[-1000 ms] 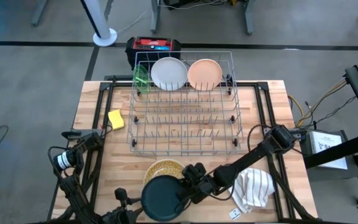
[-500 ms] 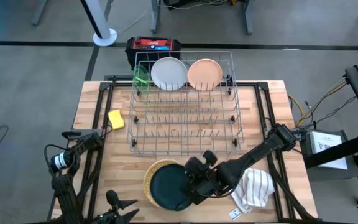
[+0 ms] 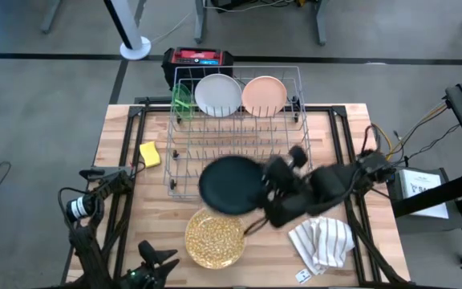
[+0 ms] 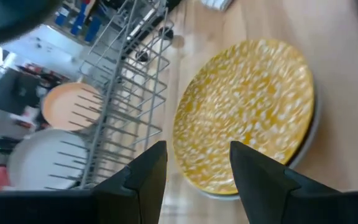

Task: Sort dishes
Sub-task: Put the black plate into the dish rack

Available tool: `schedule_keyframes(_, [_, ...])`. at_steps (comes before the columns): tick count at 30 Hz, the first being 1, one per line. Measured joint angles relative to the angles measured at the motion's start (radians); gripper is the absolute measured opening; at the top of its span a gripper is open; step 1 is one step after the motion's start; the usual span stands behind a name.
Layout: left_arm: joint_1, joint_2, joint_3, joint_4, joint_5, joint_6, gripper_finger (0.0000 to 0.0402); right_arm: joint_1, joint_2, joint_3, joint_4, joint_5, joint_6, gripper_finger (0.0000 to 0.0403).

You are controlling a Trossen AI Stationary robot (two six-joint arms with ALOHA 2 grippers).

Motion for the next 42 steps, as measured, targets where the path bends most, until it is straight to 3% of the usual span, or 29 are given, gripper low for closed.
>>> schedule_keyframes(13, [0.022, -0.135, -0.263, 0.000, 0.010, -0.104, 0.0166, -0.300, -0.179, -0.035, 0.002, 0.068, -0.300, 0.0000])
schedule_keyframes(28, [0.047, -0.226, -0.296, 0.000, -0.001, -0.094, 0.0166, -0.578, -0.212, -0.055, 0.003, 0.113, -0.530, 0.0000])
schedule_keyframes(35, [0.047, -0.294, -0.306, 0.001, -0.110, -0.059, 0.0166, -0.632, -0.211, -0.103, 0.004, 0.162, -0.643, 0.0000])
schedule_keyframes(42, [0.049, -0.408, -0.392, 0.001, -0.214, -0.066, 0.0166, -0.665, -0.211, -0.162, 0.048, 0.186, -0.778, 0.0000])
